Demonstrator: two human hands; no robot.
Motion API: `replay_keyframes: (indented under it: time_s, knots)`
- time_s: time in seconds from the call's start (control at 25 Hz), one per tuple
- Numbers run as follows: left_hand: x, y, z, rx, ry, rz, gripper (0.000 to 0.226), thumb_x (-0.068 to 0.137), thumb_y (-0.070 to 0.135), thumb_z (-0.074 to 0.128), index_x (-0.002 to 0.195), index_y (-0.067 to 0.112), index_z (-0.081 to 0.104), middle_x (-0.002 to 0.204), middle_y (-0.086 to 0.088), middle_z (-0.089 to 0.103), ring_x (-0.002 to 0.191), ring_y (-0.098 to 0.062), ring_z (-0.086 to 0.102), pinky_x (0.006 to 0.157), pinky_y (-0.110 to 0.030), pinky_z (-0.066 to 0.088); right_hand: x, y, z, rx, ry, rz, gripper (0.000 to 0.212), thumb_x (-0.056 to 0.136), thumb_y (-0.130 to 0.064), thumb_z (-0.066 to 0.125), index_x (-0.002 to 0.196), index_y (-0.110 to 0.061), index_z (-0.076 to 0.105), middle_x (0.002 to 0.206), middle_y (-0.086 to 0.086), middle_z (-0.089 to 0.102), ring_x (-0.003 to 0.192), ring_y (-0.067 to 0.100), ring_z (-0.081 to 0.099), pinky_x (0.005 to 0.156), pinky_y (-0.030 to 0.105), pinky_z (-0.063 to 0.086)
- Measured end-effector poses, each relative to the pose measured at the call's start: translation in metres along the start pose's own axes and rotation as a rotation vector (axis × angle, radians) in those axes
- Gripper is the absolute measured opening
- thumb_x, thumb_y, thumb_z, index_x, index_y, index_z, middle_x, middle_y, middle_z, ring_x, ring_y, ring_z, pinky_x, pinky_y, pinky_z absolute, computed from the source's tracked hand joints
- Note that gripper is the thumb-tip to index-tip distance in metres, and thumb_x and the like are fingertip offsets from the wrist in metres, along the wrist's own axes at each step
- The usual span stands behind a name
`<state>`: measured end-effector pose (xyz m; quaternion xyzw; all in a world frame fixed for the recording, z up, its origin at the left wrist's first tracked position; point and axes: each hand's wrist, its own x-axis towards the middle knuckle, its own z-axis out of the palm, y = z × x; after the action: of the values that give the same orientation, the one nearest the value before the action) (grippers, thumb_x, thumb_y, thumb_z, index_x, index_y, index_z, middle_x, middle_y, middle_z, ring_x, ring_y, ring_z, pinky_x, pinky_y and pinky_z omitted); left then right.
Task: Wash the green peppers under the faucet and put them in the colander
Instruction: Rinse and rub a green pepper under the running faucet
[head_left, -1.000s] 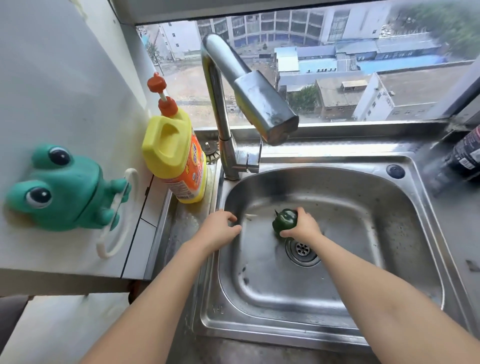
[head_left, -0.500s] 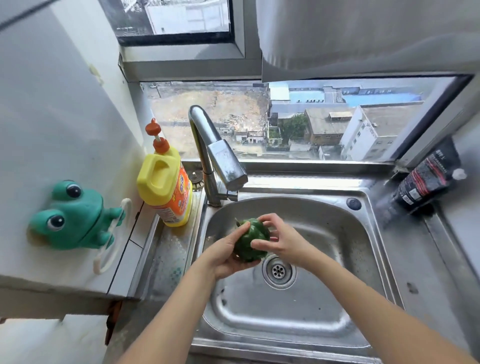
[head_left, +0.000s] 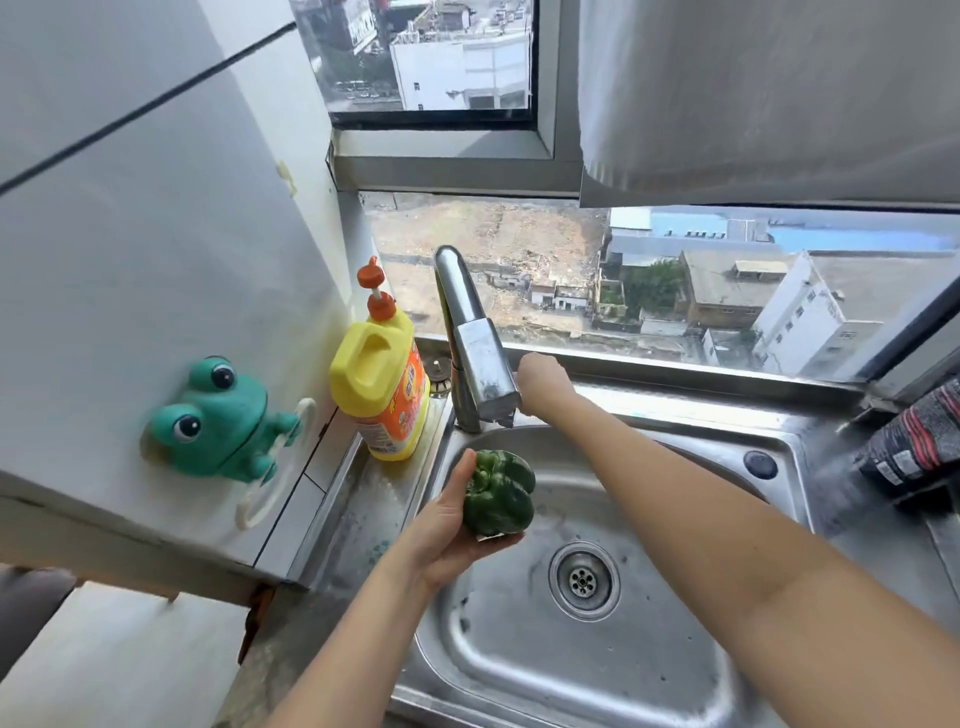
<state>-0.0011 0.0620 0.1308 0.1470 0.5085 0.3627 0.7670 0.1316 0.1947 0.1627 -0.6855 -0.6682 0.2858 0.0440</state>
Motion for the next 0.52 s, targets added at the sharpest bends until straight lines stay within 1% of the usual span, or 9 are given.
replay_keyframes:
  time_s: [0.08,0.12,0.16,0.2,0.24,0.28,0.36,0.44,0.52]
  knots:
    - [0.0,0.0,0.002,-0.064,-0.01,-0.007,0.074,0.056,0.072,0.059,0.096,0.011,0.07,0.09,-0.015,0.074,0.089,-0.03,0.066,0.088,-0.053,0.05,0.012,0.012,0.006,0.182,-0.04,0.026,0.028,0.088,0.0,0.054,0.061,-0.002,0.048,0.063,0.008,0.056,0.051,0.014,0.053,0.04,0.013,0.041]
    - [0.001,0.0,0.003,-0.111,0.003,-0.03,0.078,0.06,0.077,0.051,0.096,0.01,0.07,0.09,-0.017,0.073,0.089,-0.032,0.065,0.088,-0.053,0.049,0.015,0.02,0.008,0.347,-0.068,0.052,0.017,0.089,0.0,0.054,0.072,0.003,0.057,0.074,0.013,0.064,0.052,0.014,0.058,0.041,0.013,0.048]
    - [0.003,0.001,0.004,-0.146,0.017,-0.057,0.079,0.068,0.078,0.043,0.098,0.01,0.068,0.089,-0.019,0.073,0.09,-0.034,0.063,0.088,-0.054,0.048,0.014,0.027,0.01,0.528,-0.093,0.085,0.012,0.09,0.0,0.052,0.091,0.006,0.062,0.089,0.019,0.067,0.056,0.017,0.063,0.049,0.017,0.055]
    - [0.003,0.001,0.006,-0.16,0.025,-0.076,0.073,0.078,0.074,0.038,0.1,0.01,0.067,0.087,-0.019,0.073,0.091,-0.034,0.062,0.087,-0.054,0.047,0.012,0.035,0.011,0.702,-0.13,0.131,0.021,0.092,0.0,0.049,0.109,0.008,0.058,0.101,0.024,0.065,0.063,0.021,0.066,0.055,0.023,0.059]
    - [0.002,0.002,0.01,-0.157,0.025,-0.087,0.064,0.085,0.067,0.038,0.101,0.011,0.065,0.084,-0.019,0.073,0.091,-0.034,0.061,0.086,-0.054,0.047,0.011,0.043,0.013,0.832,-0.173,0.157,0.028,0.093,0.0,0.047,0.12,0.008,0.05,0.104,0.027,0.062,0.068,0.023,0.066,0.058,0.026,0.06]
    - [0.001,0.002,0.014,-0.144,0.026,-0.093,0.055,0.09,0.06,0.04,0.099,0.012,0.065,0.08,-0.019,0.073,0.089,-0.034,0.061,0.086,-0.054,0.046,0.009,0.048,0.015,0.892,-0.2,0.163,0.031,0.095,-0.002,0.048,0.124,0.008,0.046,0.101,0.026,0.06,0.071,0.024,0.065,0.061,0.027,0.06]
    - [-0.001,0.001,0.021,-0.138,0.04,-0.094,0.043,0.091,0.051,0.046,0.093,0.012,0.064,0.073,-0.019,0.073,0.087,-0.034,0.06,0.088,-0.053,0.044,0.003,0.045,0.017,0.855,-0.182,0.148,0.036,0.097,-0.013,0.049,0.126,0.01,0.046,0.097,0.02,0.06,0.078,0.025,0.065,0.074,0.036,0.06]
    - [-0.002,-0.001,0.024,-0.153,0.082,-0.108,0.037,0.088,0.048,0.053,0.09,0.012,0.064,0.069,-0.019,0.072,0.084,-0.034,0.059,0.086,-0.051,0.045,-0.014,0.039,0.019,0.696,-0.088,0.109,0.047,0.098,-0.03,0.047,0.132,0.003,0.045,0.114,0.016,0.06,0.097,0.027,0.063,0.091,0.046,0.054]
    - [-0.001,-0.003,0.024,-0.162,0.111,-0.11,0.037,0.086,0.047,0.055,0.09,0.011,0.064,0.067,-0.019,0.071,0.082,-0.033,0.058,0.081,-0.049,0.047,-0.047,0.04,0.026,0.679,-0.064,0.009,0.061,0.095,-0.045,0.048,0.144,-0.011,0.034,0.137,0.008,0.051,0.12,0.025,0.054,0.102,0.047,0.046]
